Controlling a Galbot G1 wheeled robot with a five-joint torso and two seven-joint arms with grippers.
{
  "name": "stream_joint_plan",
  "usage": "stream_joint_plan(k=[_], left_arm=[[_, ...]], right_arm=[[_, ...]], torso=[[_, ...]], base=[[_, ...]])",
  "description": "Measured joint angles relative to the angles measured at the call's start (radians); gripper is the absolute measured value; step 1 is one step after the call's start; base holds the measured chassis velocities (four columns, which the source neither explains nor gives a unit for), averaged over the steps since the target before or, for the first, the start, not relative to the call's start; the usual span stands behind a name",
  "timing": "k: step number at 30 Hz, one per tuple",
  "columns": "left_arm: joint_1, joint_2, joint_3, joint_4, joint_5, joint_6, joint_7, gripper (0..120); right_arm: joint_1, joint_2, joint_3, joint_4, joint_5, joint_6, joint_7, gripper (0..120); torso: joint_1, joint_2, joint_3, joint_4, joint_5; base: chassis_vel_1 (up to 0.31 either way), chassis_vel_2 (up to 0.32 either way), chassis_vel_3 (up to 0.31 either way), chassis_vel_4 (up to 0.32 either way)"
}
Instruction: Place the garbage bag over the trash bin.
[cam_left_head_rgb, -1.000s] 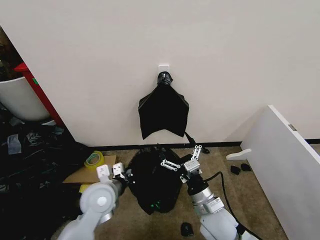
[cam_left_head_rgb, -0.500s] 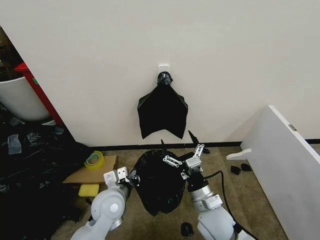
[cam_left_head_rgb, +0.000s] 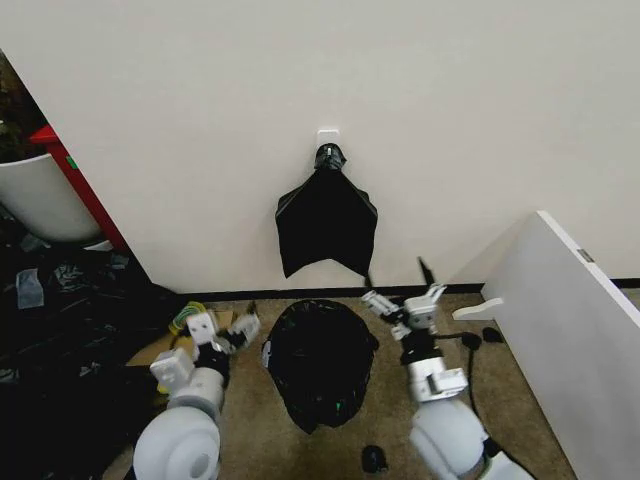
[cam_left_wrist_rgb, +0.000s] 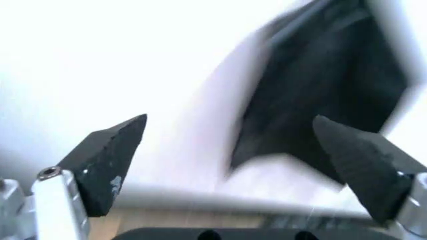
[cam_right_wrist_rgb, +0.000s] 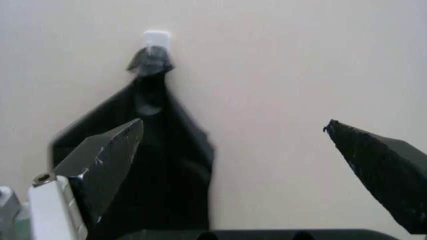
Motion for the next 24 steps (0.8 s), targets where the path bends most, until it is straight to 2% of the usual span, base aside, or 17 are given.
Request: stream_joint_plan(k=[2,3,4,7,12,14,15,18,24], left_arm=[[0.019,-0.045,-0.029,0.043,0.04,-0.17,0.145,100],[0.019,-0.045,-0.029,0.043,0.04,-0.17,0.145,100],[0.024,-0.073,-0.042,0.055,0.044,-0.224,0.185,100],[0.023,-0.116,-0.069,0.057,0.011,-0.28,0.224,100],[0.003,-0.121,-0.089,0.022,-0.044,-0.245,0.217,100],[-0.017,-0.084,-0.096,0.014,-0.077,-0.189,0.188,100],[-0.017,-0.084,-0.096,0.014,-0.077,-0.189,0.188,100],[0.004,-0.018,-0.098,0.01,-0.127,-0.125,0.118,100],[0.018,0.01,-0.097,-0.017,-0.199,-0.089,0.072,100]], right_arm=[[-0.03,0.027,0.114,-0.004,0.002,0.045,-0.138,100],[-0.03,0.027,0.114,-0.004,0.002,0.045,-0.138,100],[-0.06,0.046,0.194,0.001,0.043,0.068,-0.255,100],[-0.092,0.08,0.293,0.013,0.171,0.076,-0.433,100],[-0.102,0.106,0.339,0.044,0.281,-0.012,-0.482,100],[-0.108,0.12,0.367,0.057,0.295,-0.101,-0.439,100],[-0.108,0.12,0.367,0.057,0.295,-0.101,-0.439,100],[-0.134,0.135,0.386,0.024,0.314,-0.083,-0.467,100],[-0.188,0.163,0.423,0.016,0.342,-0.019,-0.555,100]], torso=[[0.0,0.0,0.0,0.0003,0.0024],[0.0,0.0,0.0,0.0003,0.0024],[0.0,0.0,0.0,-0.0001,0.0014],[0.0,0.0,0.0,-0.0002,0.0017],[0.0,0.0,0.0,0.0003,0.0018],[0.0,0.0,0.0,-0.0002,0.0009],[0.0,0.0,0.0,-0.0002,0.0009],[0.0,0.0,0.0,0.0004,0.0014],[0.0,0.0,0.0,0.0,0.0015]], base=[[0.0,0.0,0.0,0.0],[0.0,0.0,0.0,0.0],[0.0,0.0,0.0,0.0],[0.0,0.0,0.0,0.0],[0.0,0.0,0.0,0.0],[0.0,0.0,0.0,0.0],[0.0,0.0,0.0,0.0],[0.0,0.0,0.0,0.0],[0.0,0.0,0.0,0.0]])
